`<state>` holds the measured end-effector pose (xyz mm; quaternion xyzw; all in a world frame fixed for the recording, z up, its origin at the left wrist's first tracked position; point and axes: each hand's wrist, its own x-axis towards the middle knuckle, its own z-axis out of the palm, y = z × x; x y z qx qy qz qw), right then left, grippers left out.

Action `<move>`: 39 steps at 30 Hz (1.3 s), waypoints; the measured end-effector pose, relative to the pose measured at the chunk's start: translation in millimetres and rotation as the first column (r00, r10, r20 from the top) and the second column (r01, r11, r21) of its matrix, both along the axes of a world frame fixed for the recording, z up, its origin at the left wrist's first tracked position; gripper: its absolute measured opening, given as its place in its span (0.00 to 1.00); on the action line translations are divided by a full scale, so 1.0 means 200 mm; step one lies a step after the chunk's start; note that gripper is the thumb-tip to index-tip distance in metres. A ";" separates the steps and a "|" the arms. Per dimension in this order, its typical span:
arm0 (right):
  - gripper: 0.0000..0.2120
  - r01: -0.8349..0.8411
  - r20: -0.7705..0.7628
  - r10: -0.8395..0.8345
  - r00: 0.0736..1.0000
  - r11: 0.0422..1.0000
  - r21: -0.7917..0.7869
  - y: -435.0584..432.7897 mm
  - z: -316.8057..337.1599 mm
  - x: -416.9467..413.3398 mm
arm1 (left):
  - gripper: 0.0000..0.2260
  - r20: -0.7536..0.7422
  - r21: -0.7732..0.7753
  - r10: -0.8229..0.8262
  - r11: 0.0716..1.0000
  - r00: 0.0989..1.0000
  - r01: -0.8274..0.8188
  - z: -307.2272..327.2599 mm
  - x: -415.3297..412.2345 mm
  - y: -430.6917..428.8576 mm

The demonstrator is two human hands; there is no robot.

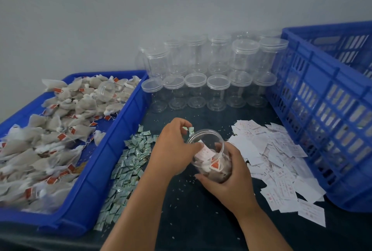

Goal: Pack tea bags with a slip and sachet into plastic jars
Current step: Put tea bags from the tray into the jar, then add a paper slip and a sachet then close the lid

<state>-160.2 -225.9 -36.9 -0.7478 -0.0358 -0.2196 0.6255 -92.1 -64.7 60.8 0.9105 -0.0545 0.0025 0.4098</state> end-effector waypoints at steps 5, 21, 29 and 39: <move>0.41 0.024 0.000 -0.024 1.000 0.999 0.034 0.00 -0.02 0.02 | 0.16 -0.080 -0.271 0.013 0.962 0.997 -0.035 0.02 0.03 0.10; 0.36 0.105 -0.087 -0.099 0.991 0.992 0.073 0.01 -0.02 0.02 | 0.29 -0.084 0.145 0.228 0.966 0.970 -0.215 -0.44 0.03 0.27; 0.38 0.062 -0.060 -0.057 0.997 0.994 0.085 0.01 -0.02 0.03 | 0.04 -0.284 -0.525 0.275 0.757 0.919 -0.389 -0.45 0.01 0.24; 0.41 -0.048 -0.012 0.049 0.999 0.997 0.061 0.00 -0.05 0.03 | 0.20 -0.468 -0.857 -0.337 -0.051 0.817 -0.512 -0.31 -0.02 0.29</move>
